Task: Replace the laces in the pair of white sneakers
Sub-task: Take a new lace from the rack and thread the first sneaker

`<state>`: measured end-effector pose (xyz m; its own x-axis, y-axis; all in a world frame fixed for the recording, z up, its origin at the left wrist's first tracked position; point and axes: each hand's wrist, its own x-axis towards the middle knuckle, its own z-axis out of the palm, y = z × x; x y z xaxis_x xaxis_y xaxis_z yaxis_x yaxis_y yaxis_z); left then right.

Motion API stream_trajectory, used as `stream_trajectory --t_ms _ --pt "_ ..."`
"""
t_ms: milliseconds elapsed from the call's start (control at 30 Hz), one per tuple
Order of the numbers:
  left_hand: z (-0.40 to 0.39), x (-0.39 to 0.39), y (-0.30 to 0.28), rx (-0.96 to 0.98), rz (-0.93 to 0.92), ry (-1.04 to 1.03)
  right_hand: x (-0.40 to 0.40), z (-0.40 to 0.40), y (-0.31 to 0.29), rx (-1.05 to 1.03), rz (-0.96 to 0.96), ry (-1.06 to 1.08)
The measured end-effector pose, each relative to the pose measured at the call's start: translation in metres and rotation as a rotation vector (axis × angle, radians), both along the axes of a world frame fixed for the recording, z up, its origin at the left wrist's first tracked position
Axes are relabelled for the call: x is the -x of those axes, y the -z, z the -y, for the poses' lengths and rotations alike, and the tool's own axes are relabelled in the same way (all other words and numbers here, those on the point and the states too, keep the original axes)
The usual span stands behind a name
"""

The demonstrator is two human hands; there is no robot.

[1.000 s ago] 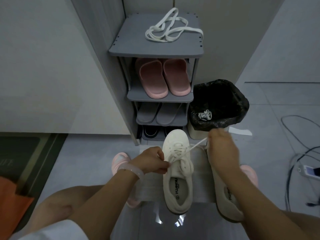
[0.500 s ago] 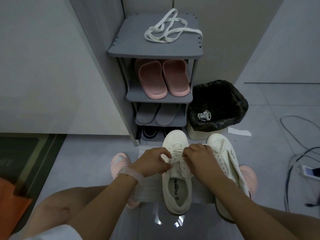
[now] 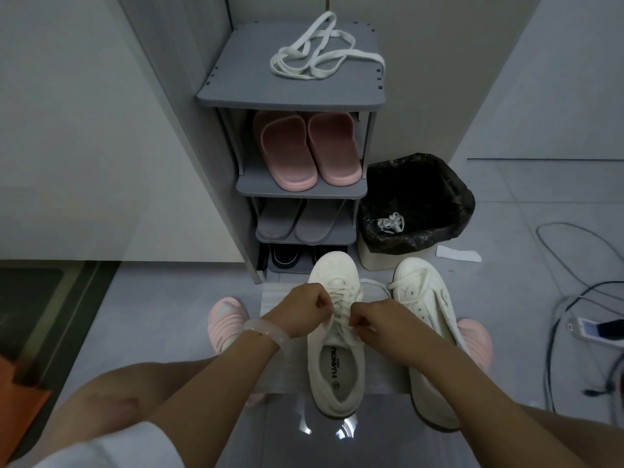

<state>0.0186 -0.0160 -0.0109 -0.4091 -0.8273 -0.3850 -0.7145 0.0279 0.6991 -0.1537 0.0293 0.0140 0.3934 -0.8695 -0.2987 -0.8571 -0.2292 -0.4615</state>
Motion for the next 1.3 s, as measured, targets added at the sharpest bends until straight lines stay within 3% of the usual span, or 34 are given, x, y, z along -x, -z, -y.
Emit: stream_trajectory --t_ms 200,400,633,800,967,1167,1300 --pt "0.004 0.000 -0.006 -0.072 0.081 0.100 -0.001 0.000 -0.001 -0.010 0.014 0.009" --pt "-0.006 0.009 -0.003 0.277 0.178 0.115 -0.003 -0.001 0.000 0.001 0.031 0.008" --pt "-0.010 0.013 0.007 0.482 0.431 0.168 -0.007 -0.003 0.001 0.041 0.027 0.014" --pt "-0.005 0.003 0.001 0.288 0.127 0.052 -0.005 0.000 0.002 0.078 -0.012 0.045" --pt "-0.006 -0.002 -0.005 0.245 -0.041 0.050 0.000 0.002 0.004 0.085 -0.040 0.087" --pt "-0.005 -0.006 -0.008 0.289 -0.029 0.001 0.002 0.003 0.005 0.080 -0.043 0.093" --pt "-0.006 -0.007 -0.009 0.296 0.010 0.092 0.002 0.003 0.004 0.069 -0.043 0.093"
